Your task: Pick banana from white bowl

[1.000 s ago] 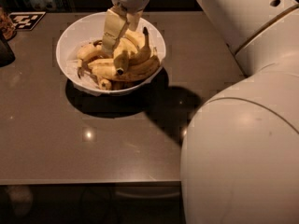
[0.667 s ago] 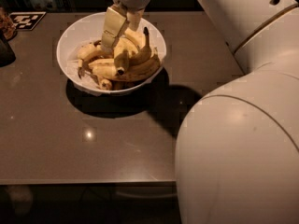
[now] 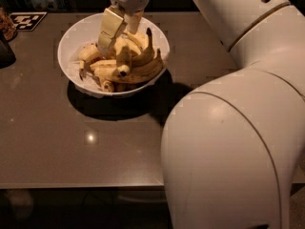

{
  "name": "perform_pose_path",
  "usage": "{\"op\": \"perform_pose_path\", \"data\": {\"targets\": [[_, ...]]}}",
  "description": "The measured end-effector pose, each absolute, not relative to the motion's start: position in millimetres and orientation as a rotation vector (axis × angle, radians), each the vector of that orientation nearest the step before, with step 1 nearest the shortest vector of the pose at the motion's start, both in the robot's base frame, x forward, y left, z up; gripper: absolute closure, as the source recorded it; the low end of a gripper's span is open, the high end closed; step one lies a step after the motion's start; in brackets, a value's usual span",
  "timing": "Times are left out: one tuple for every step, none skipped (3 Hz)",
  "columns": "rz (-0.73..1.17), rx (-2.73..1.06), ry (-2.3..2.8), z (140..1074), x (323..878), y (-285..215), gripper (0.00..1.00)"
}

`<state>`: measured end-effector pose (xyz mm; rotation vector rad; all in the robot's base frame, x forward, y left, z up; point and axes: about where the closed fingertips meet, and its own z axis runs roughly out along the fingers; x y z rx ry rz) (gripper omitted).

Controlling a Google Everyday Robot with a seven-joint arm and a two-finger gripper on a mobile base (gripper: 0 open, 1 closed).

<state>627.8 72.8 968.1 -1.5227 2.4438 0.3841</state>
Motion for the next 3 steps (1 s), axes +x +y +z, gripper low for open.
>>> {"op": "perform_pose_path", "data": {"targets": [[0.407, -1.529, 2.473, 957.4, 627.2, 78.0, 0.23], [0.441, -1.528, 2.514, 943.7, 625.2, 77.4, 0.23], [0.462, -1.526, 2.549, 931.8, 624.0, 73.7, 0.24]]}}
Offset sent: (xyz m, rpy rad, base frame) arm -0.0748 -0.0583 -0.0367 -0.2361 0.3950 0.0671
